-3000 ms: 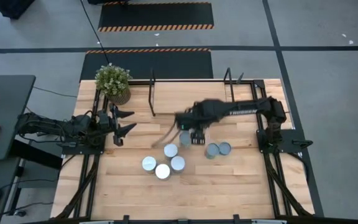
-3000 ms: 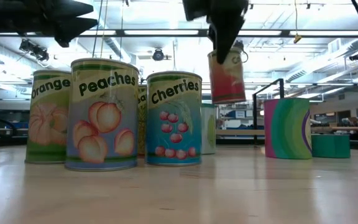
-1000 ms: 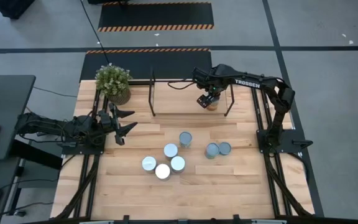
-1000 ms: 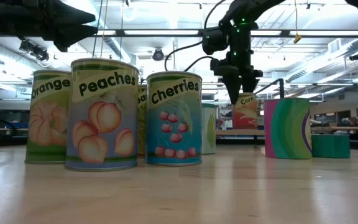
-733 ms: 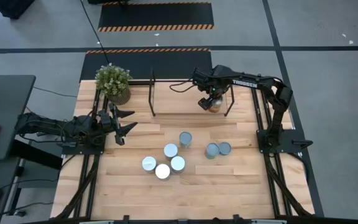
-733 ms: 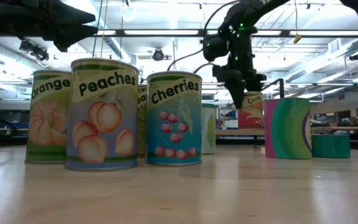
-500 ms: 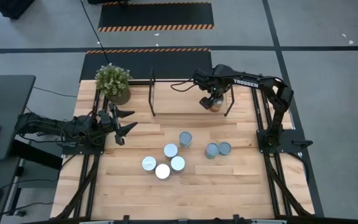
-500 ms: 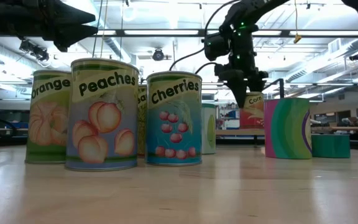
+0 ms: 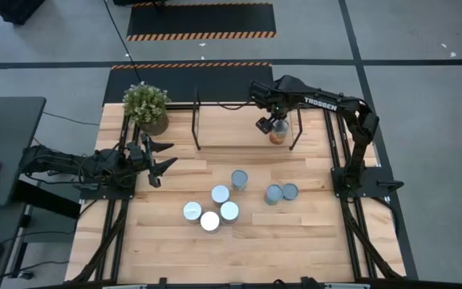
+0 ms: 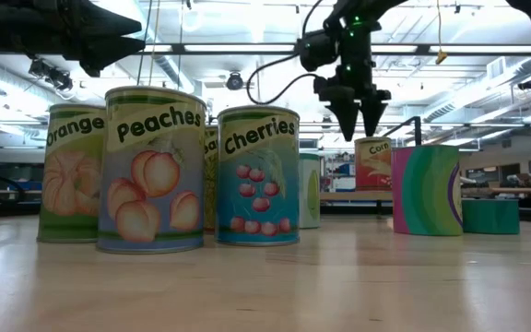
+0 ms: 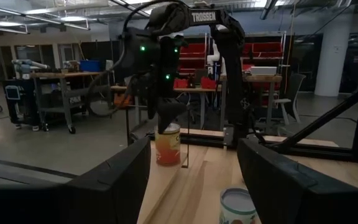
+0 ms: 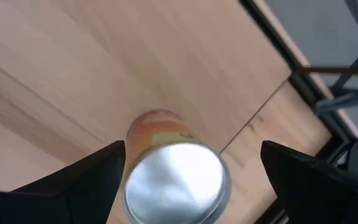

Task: Pick and place cans onto a shelf
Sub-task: Put the canned corn on the shelf

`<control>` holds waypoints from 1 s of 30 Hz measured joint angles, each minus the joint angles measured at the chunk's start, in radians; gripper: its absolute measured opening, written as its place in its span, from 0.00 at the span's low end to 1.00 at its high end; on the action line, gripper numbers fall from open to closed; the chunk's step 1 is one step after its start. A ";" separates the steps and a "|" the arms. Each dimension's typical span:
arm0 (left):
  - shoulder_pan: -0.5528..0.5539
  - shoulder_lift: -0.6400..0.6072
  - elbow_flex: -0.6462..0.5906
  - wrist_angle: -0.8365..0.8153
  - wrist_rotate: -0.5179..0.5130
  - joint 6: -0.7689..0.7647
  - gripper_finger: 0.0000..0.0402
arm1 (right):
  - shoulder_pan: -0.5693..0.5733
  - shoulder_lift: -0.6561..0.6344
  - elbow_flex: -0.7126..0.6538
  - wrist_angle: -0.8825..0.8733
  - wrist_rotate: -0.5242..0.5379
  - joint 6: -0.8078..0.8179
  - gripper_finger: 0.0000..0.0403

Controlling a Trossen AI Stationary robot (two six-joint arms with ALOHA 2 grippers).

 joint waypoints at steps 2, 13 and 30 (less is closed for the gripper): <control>0.000 0.000 0.000 0.000 0.000 0.000 0.62 | 0.008 0.000 0.002 0.029 0.014 -0.015 0.95; 0.000 0.000 0.000 0.000 0.000 -0.013 0.62 | 0.002 0.002 -0.006 0.068 0.063 -0.031 0.95; 0.000 0.000 0.000 0.000 0.000 -0.011 0.62 | 0.001 0.002 -0.062 0.044 0.131 -0.020 0.95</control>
